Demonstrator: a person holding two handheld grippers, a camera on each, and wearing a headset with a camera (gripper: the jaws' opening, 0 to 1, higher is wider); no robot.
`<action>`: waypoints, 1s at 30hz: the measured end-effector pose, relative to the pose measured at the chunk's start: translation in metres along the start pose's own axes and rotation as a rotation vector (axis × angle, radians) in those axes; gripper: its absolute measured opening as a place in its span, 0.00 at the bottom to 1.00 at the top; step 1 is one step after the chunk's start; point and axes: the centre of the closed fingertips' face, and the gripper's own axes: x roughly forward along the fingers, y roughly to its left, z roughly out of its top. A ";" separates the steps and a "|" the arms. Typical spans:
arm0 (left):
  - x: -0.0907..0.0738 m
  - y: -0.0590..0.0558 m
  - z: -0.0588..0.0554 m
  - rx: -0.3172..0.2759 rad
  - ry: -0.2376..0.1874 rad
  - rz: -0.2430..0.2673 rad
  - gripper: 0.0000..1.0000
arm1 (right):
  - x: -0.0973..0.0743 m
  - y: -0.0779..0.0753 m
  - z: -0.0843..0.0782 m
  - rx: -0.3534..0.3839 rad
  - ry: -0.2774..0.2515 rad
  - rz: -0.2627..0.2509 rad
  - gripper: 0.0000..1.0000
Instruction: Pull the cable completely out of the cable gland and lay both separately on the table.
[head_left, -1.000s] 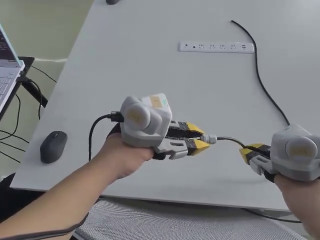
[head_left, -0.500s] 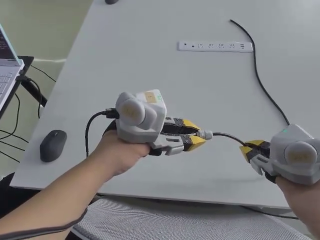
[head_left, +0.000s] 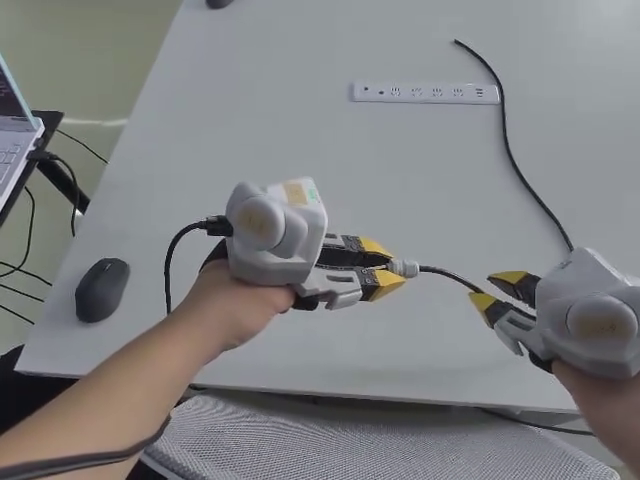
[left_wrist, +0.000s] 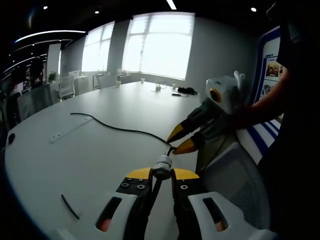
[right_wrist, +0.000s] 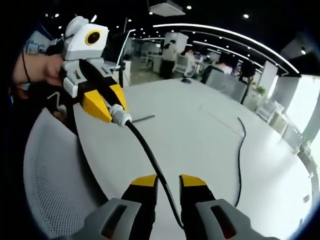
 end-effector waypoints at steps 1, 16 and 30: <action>0.000 0.000 0.000 0.001 -0.001 0.000 0.15 | 0.000 0.005 0.007 -0.026 -0.011 0.011 0.13; 0.003 -0.003 -0.003 0.016 0.017 -0.014 0.15 | 0.006 0.040 0.047 -0.345 -0.042 0.075 0.06; 0.009 -0.005 -0.004 0.039 0.036 -0.022 0.15 | 0.008 0.043 0.041 -0.356 -0.028 0.088 0.00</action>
